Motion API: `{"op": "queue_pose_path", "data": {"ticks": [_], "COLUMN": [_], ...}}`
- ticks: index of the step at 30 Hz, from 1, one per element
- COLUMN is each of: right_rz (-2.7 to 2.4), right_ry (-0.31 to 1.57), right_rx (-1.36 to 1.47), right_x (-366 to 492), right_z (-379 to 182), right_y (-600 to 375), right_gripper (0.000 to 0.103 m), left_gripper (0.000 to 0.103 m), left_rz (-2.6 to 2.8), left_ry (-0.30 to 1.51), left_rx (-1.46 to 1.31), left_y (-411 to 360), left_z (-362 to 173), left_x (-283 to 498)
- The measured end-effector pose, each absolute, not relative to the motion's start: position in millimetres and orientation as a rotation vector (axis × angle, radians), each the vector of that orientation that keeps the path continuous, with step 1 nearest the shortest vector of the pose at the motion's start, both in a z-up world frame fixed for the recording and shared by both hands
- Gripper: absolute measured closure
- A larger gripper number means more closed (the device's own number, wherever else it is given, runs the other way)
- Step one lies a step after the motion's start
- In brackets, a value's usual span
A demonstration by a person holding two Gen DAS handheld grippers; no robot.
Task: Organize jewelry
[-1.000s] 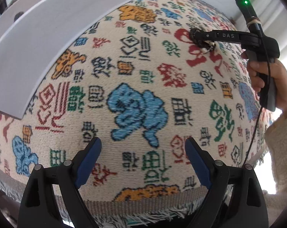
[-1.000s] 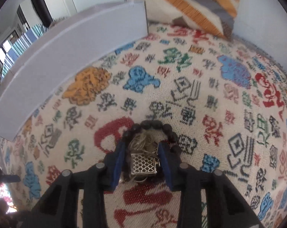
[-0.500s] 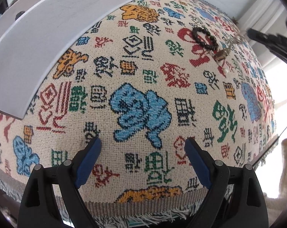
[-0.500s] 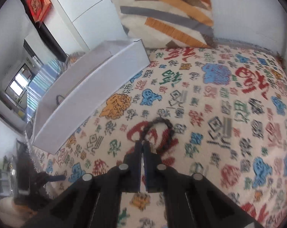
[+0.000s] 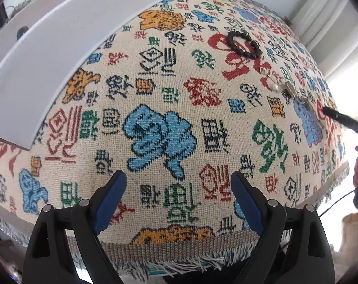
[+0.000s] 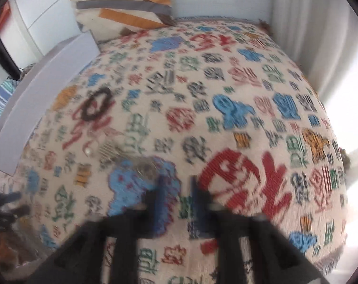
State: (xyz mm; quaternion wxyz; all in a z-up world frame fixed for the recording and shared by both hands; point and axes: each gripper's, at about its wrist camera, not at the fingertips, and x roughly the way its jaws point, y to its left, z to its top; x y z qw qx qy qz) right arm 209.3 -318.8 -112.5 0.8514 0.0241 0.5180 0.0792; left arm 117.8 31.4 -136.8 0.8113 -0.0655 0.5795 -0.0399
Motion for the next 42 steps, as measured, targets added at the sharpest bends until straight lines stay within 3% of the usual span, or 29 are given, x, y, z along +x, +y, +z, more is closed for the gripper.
{"op": "queue_pose_path", "data": {"ticks": [1,19,27,34,37,41,42], "right_rz": [0.171,0.145,0.171,0.176,0.168,0.188,0.199], "right_ry": [1.078,1.034,1.02,1.011,1.014,1.006,1.007], "right_rx": [0.095,0.332,0.373,0.396,0.408,0.382,0.361], "right_x": [203,167,170,158,153,161,166], "right_z": [-115,-116,-116,-113,-113,-105,-102], "right_y": [-324,-333,-337,-350,-360,-363,-361], "right_gripper": [0.045,0.045,0.045,0.045,0.045,0.045,0.045], "left_gripper": [0.013,0.013,0.013,0.017,0.034,0.091,0.093], "left_rz": [-0.081,-0.079,-0.206,-0.129,-0.078,-0.152,-0.152], "left_ry": [1.233,1.234,1.206,1.194,1.226,1.189,1.186], "left_rx": [-0.135,-0.12,-0.151,-0.058,0.031,0.107,0.125], "left_y": [32,42,1,-46,-60,-79,-81], "left_z": [-136,-127,-91,-124,-148,-151,-150], "left_x": [118,121,234,342,357,341,338]}}
